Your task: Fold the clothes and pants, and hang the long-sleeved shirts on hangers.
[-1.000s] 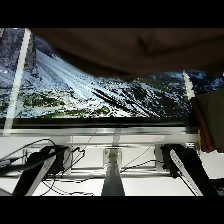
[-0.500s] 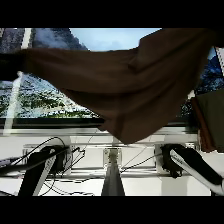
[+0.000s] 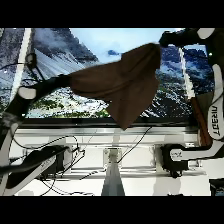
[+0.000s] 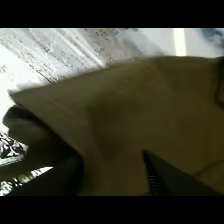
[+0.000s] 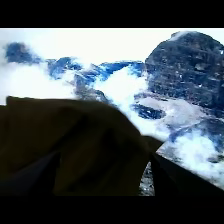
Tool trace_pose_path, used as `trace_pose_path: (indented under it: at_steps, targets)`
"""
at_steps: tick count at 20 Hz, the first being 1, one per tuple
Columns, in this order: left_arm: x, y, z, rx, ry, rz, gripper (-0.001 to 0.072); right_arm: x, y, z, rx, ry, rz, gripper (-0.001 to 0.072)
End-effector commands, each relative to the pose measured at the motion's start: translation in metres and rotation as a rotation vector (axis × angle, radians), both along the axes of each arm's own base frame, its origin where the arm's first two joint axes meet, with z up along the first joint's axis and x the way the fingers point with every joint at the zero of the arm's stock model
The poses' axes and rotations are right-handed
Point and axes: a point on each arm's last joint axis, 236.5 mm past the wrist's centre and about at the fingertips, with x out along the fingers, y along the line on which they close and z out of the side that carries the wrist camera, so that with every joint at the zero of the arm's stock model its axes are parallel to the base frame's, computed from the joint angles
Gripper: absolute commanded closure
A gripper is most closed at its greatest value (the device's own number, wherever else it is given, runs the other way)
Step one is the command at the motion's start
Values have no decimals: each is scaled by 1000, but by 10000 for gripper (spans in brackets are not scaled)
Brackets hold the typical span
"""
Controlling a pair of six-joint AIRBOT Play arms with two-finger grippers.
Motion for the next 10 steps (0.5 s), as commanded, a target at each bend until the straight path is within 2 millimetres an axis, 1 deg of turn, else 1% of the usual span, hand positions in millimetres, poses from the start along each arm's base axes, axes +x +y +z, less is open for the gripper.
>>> trace_pose_path:
  at_steps: [1, 2, 3, 4, 5, 6, 8, 9, 10]
  targets:
    - [20, 5, -19, 68, -62, 62, 217, -1, -34, -22, -163, 49, -16, 215]
    - [22, 7, -11, 67, -84, 67, 217, -18, -52, -28, -241, 122, -12, 348]
    - [25, 12, 2, 71, -115, 76, 217, -39, -70, -36, -294, 214, 1, 497]
    - [27, 18, 19, 67, -152, 93, 217, -65, -84, -47, -307, 329, 32, 546]
    - [27, 26, 35, 63, -189, 111, 216, -89, -91, -60, -226, 425, 17, 546]
    - [26, 34, 52, 70, -230, 127, 216, -112, -90, -73, -113, 514, 9, 546]
    - [19, 55, 84, 134, -310, 137, 217, -162, -78, -97, 133, 678, 18, 548]
    - [13, 65, 93, 163, -326, 138, 217, -184, -68, -107, 246, 731, 27, 566]
    - [5, 73, 98, 180, -320, 138, 219, -206, -57, -117, 343, 771, 35, 582]
